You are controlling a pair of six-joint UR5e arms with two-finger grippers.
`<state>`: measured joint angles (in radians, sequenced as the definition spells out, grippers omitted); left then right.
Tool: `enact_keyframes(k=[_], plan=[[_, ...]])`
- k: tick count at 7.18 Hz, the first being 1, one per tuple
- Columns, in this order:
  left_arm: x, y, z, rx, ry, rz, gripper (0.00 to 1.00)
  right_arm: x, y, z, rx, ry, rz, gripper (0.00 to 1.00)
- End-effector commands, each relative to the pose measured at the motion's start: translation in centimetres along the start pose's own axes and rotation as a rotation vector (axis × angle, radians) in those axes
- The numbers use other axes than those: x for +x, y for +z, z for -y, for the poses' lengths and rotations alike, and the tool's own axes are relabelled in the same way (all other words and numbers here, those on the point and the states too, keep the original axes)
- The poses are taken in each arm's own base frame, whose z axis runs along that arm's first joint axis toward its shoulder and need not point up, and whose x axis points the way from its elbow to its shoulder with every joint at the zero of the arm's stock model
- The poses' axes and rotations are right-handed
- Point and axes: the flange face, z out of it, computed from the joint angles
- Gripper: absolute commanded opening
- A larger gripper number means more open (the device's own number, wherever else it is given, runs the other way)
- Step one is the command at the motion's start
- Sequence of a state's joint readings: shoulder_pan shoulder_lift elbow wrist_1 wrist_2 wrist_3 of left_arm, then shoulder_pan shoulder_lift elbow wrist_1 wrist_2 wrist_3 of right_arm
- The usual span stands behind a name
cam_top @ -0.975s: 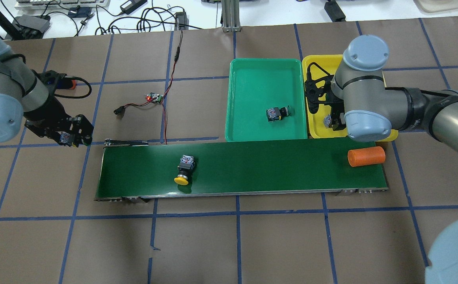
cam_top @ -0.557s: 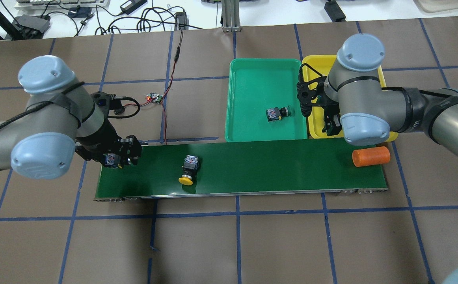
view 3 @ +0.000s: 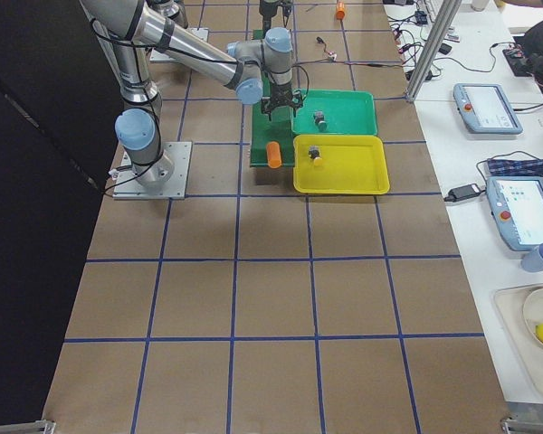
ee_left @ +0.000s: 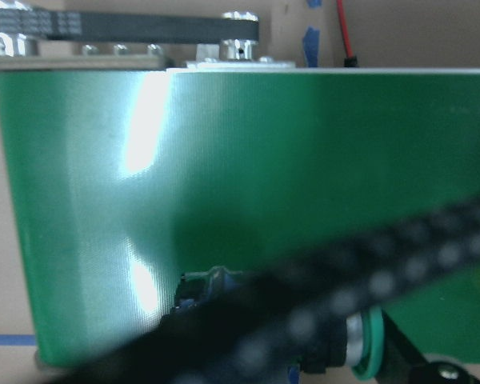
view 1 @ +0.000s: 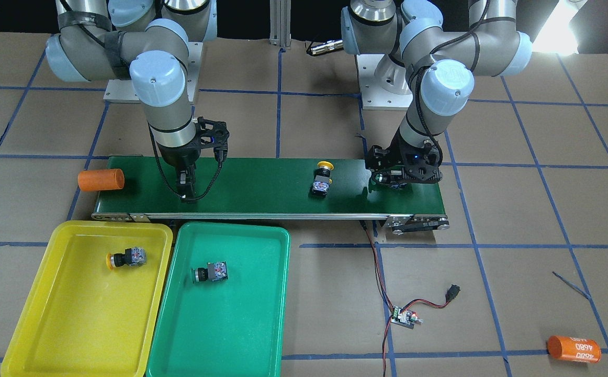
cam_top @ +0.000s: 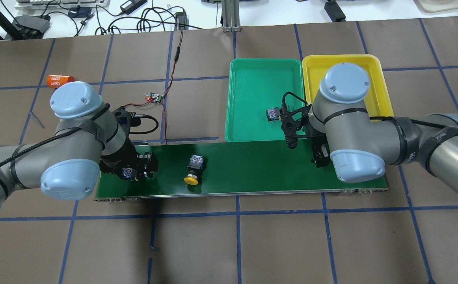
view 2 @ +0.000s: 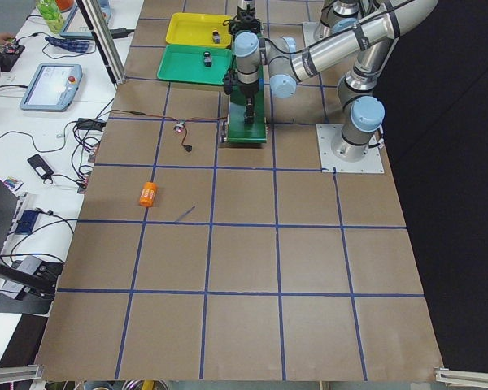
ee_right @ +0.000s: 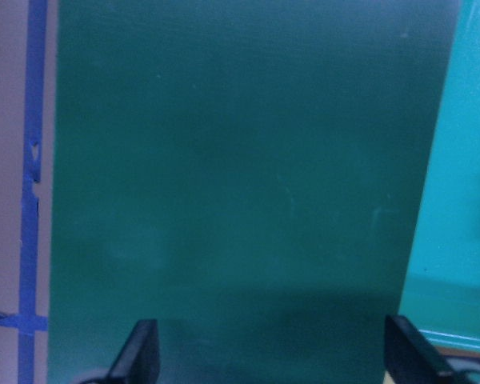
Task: Sort buttons by color to trays
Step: 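Place green button on belt with left while right returns to belt end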
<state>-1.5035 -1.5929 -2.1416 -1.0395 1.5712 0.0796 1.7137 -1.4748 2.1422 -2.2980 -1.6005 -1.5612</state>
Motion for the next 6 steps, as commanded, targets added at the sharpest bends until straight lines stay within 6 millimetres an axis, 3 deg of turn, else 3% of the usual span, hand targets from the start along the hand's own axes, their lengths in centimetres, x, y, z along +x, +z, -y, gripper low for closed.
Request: enact_keyframes(k=[1,2,3,4,5,6], plan=[[-2.8,-4.9,3.2,0.019,-0.026,0.009,1.0,-0.8,0.5,1.0,-0.008,0.022,0.013,1.0],[-6.0,-7.2,4.9,0.02,0.026,0.009,1.0,-0.8,0.5,1.0,-0.011,0.022,0.013,1.0],[-10.9,-7.8,6.5,0.03,0.047,0.009,1.0,-0.9,0.5,0.9,-0.014,0.041,0.011,1.0],[-16.2,-6.7,7.6,0.018,0.037,-0.001,1.0,-0.9,0.5,0.9,-0.016,0.065,0.012,1.0],[-20.2,-6.4,9.9,0.024,0.083,0.002,1.0,-0.8,0.4,0.9,-0.016,0.067,0.011,1.0],[-24.0,-6.0,13.6,0.033,0.128,0.008,1.0,-0.8,0.4,0.9,-0.016,0.067,0.009,1.0]])
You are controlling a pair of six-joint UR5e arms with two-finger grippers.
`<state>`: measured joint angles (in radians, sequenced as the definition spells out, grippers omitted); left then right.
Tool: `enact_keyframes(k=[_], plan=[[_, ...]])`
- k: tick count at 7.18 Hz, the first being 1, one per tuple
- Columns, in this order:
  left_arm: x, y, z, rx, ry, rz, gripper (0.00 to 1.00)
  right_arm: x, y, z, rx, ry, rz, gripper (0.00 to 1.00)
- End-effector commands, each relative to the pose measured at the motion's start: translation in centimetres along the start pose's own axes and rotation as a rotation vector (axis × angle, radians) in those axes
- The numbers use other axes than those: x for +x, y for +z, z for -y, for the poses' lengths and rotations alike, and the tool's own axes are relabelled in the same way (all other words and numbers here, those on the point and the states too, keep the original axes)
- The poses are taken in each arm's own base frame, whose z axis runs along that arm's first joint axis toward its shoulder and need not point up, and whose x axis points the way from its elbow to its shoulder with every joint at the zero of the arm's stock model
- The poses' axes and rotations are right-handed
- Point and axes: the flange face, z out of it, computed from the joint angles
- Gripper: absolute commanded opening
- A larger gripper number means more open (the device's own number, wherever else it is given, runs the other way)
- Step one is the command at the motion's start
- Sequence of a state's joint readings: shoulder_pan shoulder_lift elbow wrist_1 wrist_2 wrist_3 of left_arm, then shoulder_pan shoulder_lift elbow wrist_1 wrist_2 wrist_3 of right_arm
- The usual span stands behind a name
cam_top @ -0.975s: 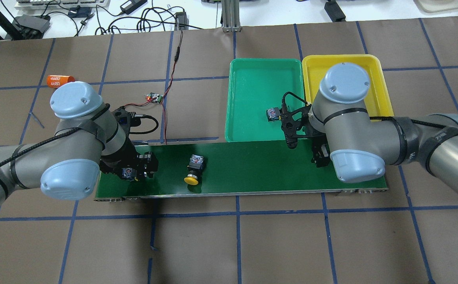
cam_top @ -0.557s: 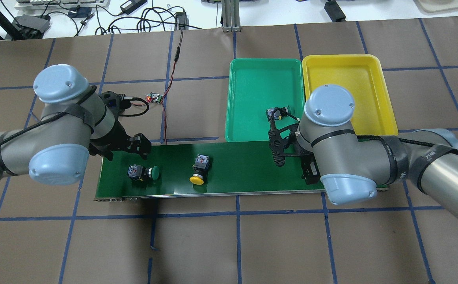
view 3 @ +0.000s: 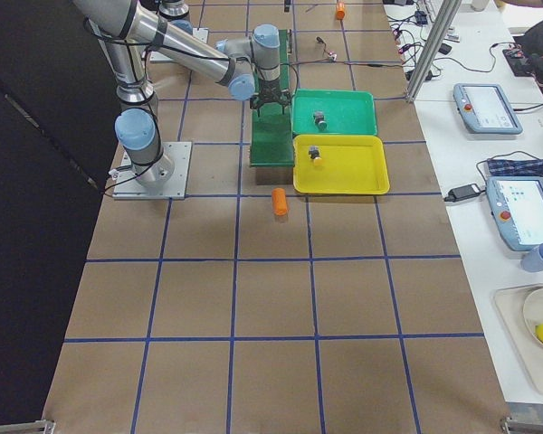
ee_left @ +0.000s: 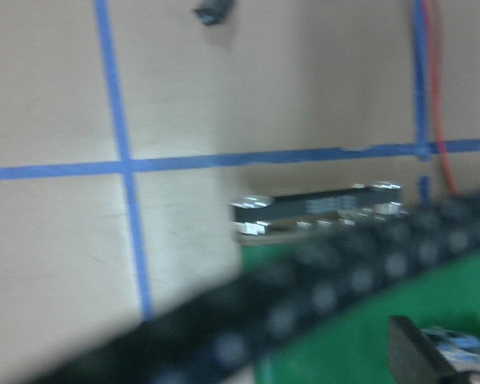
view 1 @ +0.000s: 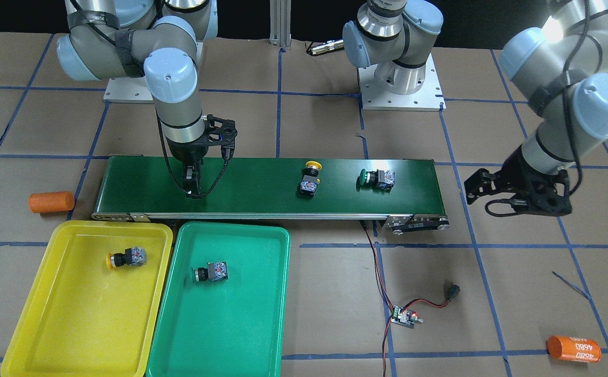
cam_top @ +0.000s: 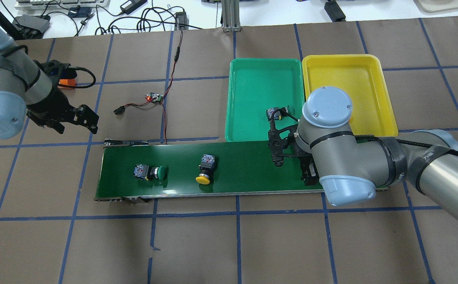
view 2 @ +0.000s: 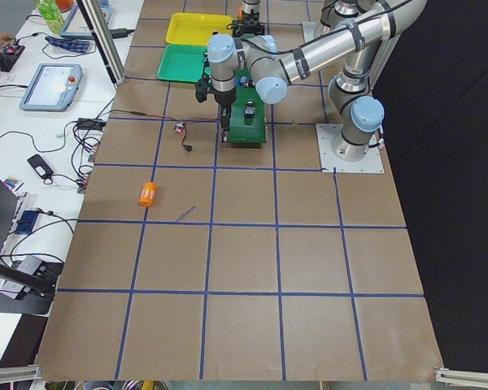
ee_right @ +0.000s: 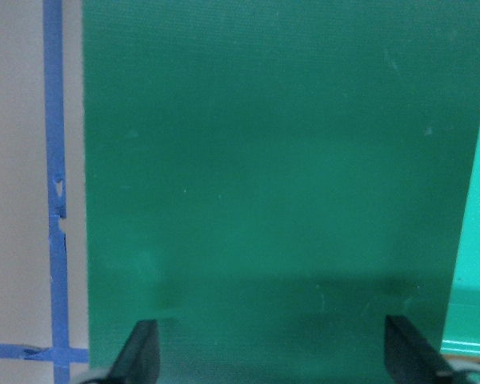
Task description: Sort buttons by color to trays
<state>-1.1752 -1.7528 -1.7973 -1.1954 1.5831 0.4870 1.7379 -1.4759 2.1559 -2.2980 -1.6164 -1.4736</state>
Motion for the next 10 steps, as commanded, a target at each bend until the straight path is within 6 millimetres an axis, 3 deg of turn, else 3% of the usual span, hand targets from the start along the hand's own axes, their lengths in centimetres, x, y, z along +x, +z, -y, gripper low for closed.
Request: enact_keyframes(k=[1,2,3,5,8,10], plan=[[-8.6,1.4,6.7,0.021,0.09,0.013,1.0,0.0,0.0,0.0,0.0,0.002,0.0,1.0],[-11.6,2.4,10.4,0.048,0.092,0.034,1.0,0.0,0.0,0.0,0.0,0.002,0.0,1.0],[-16.0,4.2,13.1,0.063,0.061,0.038,1.0,0.0,0.0,0.0,0.0,0.002,0.0,1.0],[-20.3,6.9,18.4,0.1,0.061,0.054,1.0,0.0,0.0,0.0,0.0,0.002,0.0,1.0],[-21.8,10.0,20.7,0.099,0.102,0.051,1.0,0.0,0.0,0.0,0.0,0.002,0.0,1.0],[-21.9,8.1,21.5,0.144,0.076,0.034,1.0,0.0,0.1,0.0,-0.001,0.001,0.001,1.0]])
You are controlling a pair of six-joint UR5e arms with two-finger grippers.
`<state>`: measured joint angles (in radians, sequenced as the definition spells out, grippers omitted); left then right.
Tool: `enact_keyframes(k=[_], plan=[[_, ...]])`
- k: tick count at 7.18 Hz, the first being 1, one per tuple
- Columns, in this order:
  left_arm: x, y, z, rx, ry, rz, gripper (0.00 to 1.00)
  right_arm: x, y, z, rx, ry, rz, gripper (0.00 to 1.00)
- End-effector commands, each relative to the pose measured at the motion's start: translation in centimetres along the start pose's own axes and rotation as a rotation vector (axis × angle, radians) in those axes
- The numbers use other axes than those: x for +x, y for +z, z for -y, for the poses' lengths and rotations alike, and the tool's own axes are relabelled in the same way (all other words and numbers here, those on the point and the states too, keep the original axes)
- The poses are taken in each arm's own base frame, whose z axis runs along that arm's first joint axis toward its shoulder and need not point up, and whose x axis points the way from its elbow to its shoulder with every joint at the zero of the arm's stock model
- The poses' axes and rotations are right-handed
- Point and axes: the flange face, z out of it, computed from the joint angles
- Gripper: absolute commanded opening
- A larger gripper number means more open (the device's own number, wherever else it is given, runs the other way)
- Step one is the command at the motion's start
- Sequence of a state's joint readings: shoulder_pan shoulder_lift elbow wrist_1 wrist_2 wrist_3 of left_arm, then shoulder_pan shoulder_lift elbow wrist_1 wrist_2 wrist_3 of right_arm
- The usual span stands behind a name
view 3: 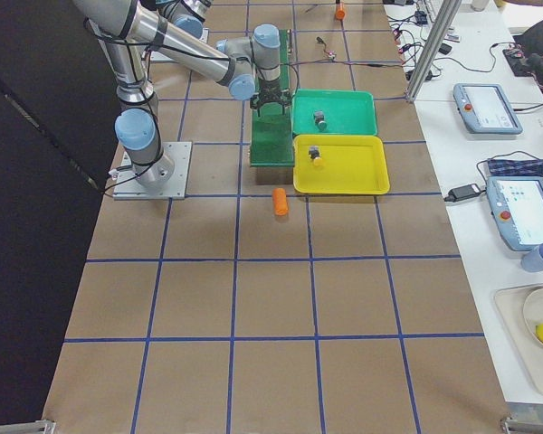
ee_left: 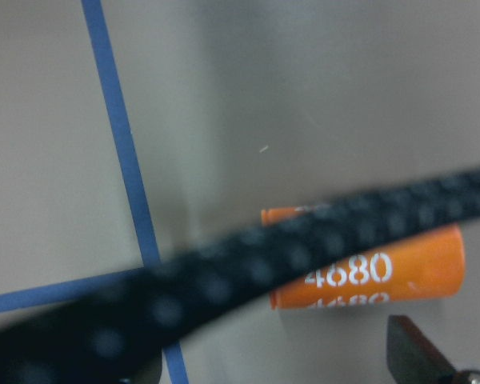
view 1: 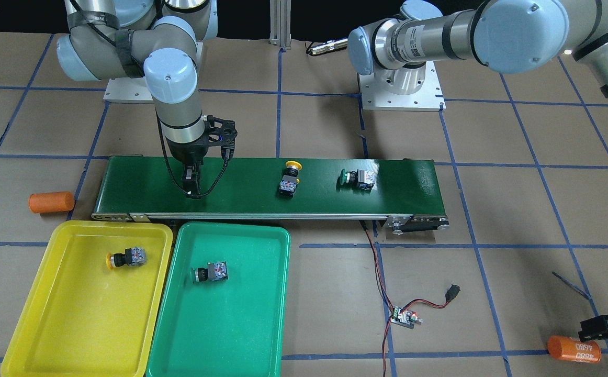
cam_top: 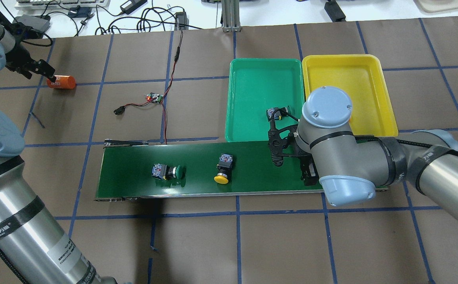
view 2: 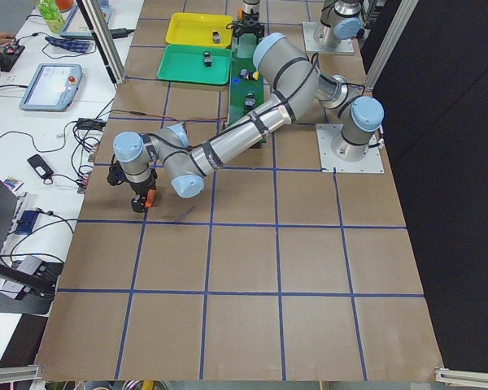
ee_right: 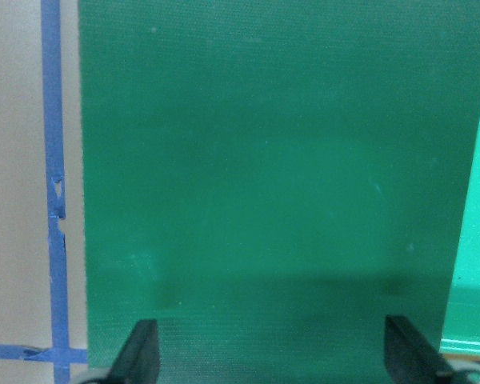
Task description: Sort buttons by color to trays
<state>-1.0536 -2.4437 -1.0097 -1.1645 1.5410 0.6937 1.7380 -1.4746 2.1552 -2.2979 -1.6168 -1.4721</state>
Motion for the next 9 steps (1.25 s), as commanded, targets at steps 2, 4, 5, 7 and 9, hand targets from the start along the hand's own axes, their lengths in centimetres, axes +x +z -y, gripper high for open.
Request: enact_keyframes(k=[2,4,5,7,9], plan=[[0.0,0.6,0.4,-0.002,-0.05,-0.038,1.0,0.0,0.0,0.0,0.0,0.0,-0.001,1.0],[0.5,1.2,0.6,-0.003,-0.138,-0.077,1.0,0.1,-0.1,0.0,0.002,0.0,-0.004,1.0],[0.4,1.1,0.6,-0.004,-0.14,-0.085,1.0,0.1,-0.1,0.0,0.002,0.001,-0.004,1.0],[0.9,0.8,0.3,-0.031,-0.148,-0.126,1.0,0.1,-0.2,-0.1,0.002,0.001,-0.005,1.0],[1.4,3.3,0.4,-0.016,-0.132,-0.186,1.0,0.1,-0.1,-0.1,0.002,0.001,-0.004,1.0]])
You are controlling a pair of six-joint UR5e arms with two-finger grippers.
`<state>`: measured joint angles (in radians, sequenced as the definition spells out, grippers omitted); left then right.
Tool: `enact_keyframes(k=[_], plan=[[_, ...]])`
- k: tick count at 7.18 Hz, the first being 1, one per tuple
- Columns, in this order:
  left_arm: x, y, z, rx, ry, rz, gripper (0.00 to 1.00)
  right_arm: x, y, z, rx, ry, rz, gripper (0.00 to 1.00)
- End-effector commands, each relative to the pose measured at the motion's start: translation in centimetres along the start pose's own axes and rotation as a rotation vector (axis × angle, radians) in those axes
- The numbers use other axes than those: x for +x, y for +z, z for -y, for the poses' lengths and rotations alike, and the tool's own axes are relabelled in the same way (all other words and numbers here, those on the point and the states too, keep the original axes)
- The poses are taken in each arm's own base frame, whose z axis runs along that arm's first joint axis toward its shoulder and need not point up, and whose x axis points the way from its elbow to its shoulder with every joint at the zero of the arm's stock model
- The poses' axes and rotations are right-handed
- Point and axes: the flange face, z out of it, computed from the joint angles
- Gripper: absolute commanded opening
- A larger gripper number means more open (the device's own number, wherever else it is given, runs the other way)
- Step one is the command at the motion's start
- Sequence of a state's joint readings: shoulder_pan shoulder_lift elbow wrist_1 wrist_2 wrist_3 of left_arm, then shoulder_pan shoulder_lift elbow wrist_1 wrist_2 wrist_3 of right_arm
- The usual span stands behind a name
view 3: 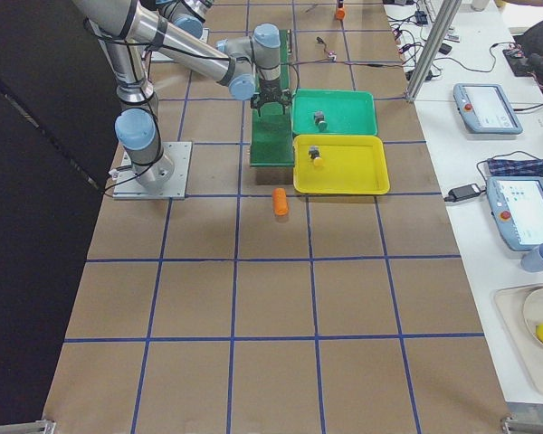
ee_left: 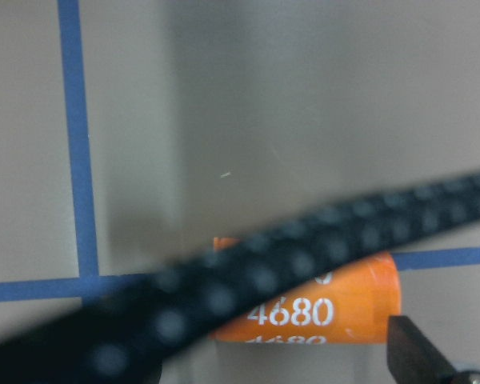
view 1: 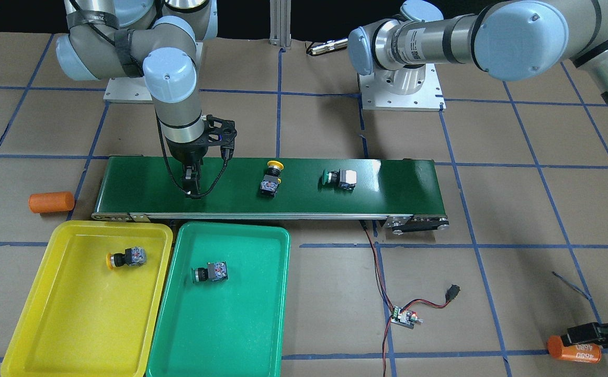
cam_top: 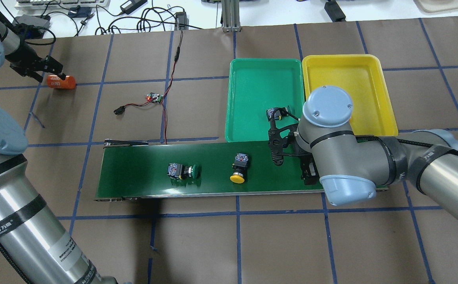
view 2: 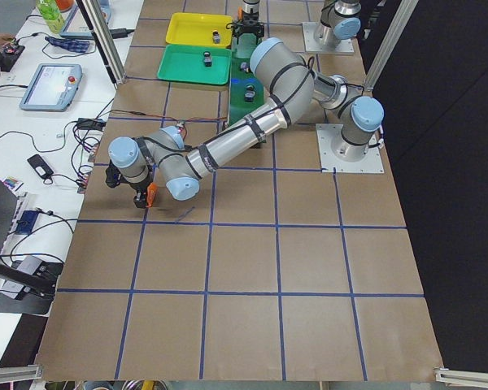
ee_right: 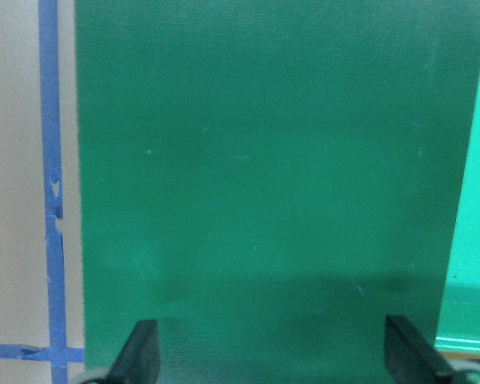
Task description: Sort buttons by color to trays
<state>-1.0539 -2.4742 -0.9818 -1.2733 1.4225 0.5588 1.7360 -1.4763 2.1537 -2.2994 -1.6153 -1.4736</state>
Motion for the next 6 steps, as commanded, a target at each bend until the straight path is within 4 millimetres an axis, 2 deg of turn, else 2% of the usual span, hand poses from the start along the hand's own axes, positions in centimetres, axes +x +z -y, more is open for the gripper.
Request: enact_keyframes(k=[1,2,3,4,6], plan=[[-0.1,1.3,0.1,-0.002,0.023,-0.022,1.0,0.1,0.1,-0.2,0.0,0.011,0.001,1.0],[-0.1,1.8,0.0,-0.007,0.023,-0.025,1.0,0.3,0.0,-0.3,0.003,0.063,-0.003,1.0],[-0.3,2.5,0.1,-0.012,0.028,-0.028,1.0,0.5,-0.2,-0.3,0.003,0.2,-0.008,1.0],[-0.5,2.5,0.3,0.011,0.061,-0.008,0.05,0.5,-0.4,-0.5,-0.004,0.342,-0.012,1.0],[1.0,-0.1,-0.7,-0.041,0.044,0.0,0.0,1.0,-1.2,-0.7,-0.016,0.567,-0.03,1.0]])
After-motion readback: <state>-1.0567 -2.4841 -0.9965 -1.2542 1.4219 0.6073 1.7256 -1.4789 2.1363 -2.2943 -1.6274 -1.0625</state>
